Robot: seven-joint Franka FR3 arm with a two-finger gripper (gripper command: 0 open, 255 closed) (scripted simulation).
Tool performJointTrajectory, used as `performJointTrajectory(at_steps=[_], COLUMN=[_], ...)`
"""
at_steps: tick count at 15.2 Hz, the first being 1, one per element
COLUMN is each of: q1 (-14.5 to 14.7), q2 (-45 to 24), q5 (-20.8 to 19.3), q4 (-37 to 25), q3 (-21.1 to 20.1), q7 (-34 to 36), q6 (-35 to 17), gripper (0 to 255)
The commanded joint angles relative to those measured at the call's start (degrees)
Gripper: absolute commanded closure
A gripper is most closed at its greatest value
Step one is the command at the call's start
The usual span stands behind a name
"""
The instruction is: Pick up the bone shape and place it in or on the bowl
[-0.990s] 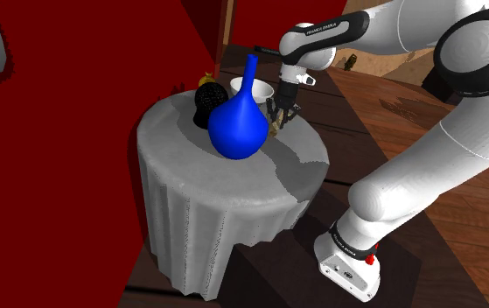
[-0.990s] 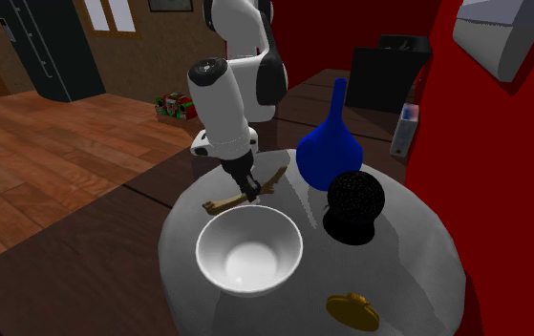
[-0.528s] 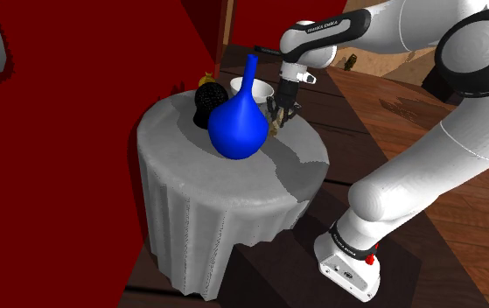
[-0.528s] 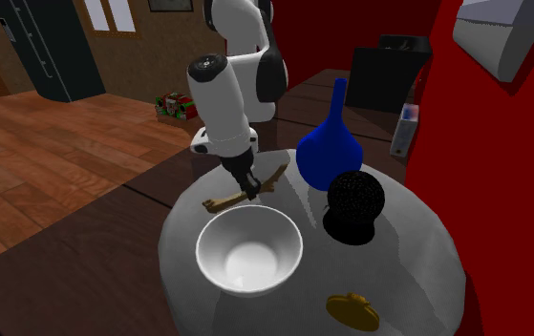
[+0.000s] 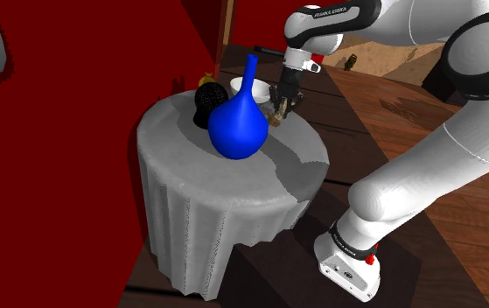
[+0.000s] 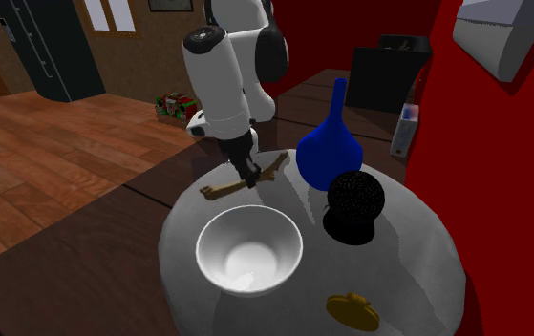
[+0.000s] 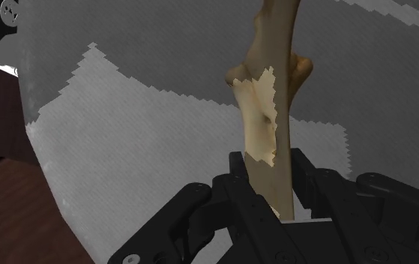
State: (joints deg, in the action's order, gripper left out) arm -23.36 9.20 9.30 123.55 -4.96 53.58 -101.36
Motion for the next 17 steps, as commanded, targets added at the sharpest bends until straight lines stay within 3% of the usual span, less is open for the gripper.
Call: performJointTrajectory(at_steps=[1, 17], q1=[0.0, -0.2], q2=[0.6, 1.8], q5=[0.0, -0.3], q4=[-1.0, -12.1], q3=[0.1, 0.4], q7=[0.1, 1.6], q6=[1.6, 13.8], gripper=[255, 255])
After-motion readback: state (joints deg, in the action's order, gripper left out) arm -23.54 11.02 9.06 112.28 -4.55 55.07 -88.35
